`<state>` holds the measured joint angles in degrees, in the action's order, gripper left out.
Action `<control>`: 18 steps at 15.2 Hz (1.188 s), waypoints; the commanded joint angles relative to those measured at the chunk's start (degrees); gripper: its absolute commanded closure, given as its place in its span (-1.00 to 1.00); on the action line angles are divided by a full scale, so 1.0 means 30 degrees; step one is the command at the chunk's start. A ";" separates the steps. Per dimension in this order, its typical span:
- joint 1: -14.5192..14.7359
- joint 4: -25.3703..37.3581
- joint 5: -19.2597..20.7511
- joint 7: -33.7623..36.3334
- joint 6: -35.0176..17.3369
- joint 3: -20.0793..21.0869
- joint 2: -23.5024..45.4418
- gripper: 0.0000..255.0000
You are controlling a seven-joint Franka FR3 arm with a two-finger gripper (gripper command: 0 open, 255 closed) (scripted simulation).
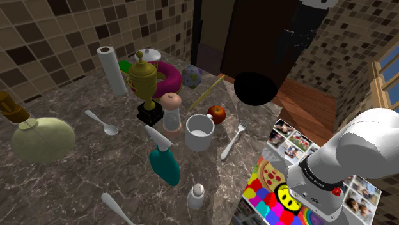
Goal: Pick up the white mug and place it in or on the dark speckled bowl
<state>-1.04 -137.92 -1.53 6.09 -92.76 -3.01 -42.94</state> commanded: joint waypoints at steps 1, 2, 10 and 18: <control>0.0000 0.0000 0.0000 0.0000 0.0000 0.0000 0.0000 -1.00; 0.0155 -0.0259 -0.0256 0.0462 -0.0322 0.0409 0.0034 -1.00; 0.1434 -0.1452 -0.2216 0.4094 -0.3171 0.3758 0.1393 -1.00; 0.2386 -0.0995 -0.3395 0.7763 -0.6309 0.7140 0.4630 -1.00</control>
<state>5.77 -140.89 -11.35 27.88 -110.38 17.13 -30.16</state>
